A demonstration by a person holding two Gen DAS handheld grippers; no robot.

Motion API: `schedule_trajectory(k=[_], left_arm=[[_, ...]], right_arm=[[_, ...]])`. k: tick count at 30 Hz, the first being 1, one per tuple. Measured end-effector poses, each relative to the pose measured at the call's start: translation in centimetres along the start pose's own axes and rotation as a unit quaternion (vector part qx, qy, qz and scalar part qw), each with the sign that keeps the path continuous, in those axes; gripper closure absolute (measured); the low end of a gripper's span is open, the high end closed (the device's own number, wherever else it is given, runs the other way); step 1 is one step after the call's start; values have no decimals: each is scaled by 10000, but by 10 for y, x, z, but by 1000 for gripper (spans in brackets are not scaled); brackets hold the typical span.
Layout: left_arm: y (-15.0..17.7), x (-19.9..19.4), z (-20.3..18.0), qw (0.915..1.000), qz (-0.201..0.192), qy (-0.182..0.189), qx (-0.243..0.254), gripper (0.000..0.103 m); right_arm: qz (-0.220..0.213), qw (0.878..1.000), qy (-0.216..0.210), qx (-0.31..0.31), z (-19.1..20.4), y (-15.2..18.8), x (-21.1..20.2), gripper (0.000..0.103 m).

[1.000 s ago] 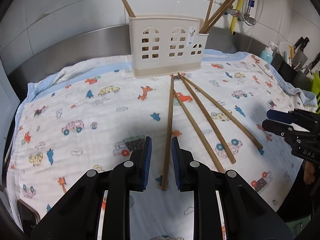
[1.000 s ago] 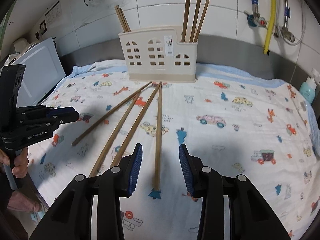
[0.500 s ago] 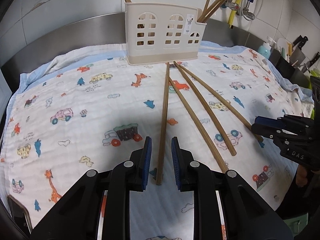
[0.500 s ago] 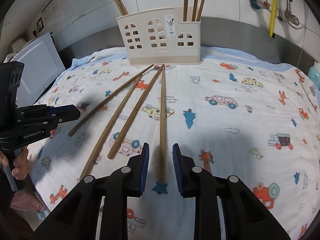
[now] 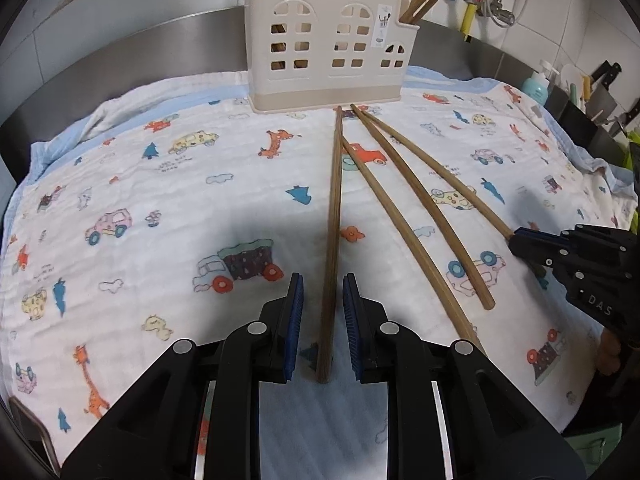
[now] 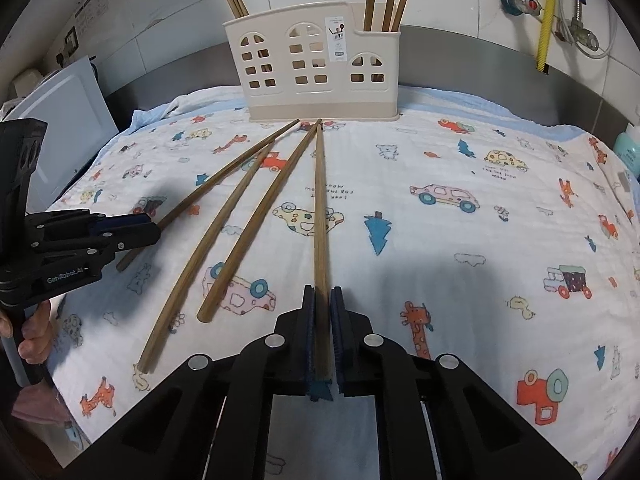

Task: Organize utensils
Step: 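Withdraw both open tools back over the remaining loose chopsticks, then close the left tool on a chopstick while the right tool grasps another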

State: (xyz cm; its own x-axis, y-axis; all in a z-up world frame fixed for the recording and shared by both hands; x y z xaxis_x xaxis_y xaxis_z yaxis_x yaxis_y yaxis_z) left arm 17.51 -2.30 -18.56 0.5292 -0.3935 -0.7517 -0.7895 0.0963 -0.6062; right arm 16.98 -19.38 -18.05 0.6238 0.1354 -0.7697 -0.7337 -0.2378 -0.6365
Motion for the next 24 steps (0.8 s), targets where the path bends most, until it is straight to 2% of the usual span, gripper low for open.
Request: schedule_trajectory(k=[7,11,14,18,24], left_arm=[[-4,4,-1,10000,-26,5,32,84],[-4,6,-4,9998,20,-132,153,85],[-5,8,-7,9993,80,-270,256,93],[-6,7,-4,9997,88,-200,108,97],[-10,-2,-7,10000,14,8,67,98]], right_arm=[[-18,10000,17,10,1,0,2,96],[-27,10000,28,6,1,0,1,96],[-36,10000,20,27,1,0,1,96],[-68,10000,26,17,-1,-2,-3,96],[-318,9995,13,52,-9,-15,-24,96]])
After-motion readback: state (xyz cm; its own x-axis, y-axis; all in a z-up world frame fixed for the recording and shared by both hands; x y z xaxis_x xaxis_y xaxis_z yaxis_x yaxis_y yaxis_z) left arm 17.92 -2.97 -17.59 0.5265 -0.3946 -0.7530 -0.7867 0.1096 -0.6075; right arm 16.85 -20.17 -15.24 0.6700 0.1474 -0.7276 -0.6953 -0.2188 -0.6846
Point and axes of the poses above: each gripper's, at about its wrist camera, not at the fingertips, and x roughly the way its jaws point, z to its left, y to its underside, the point moved 7 cm from there along x, roughly the way its jaws point, and after that the axes turned 13 degrees about y, right-handed, at the moved point
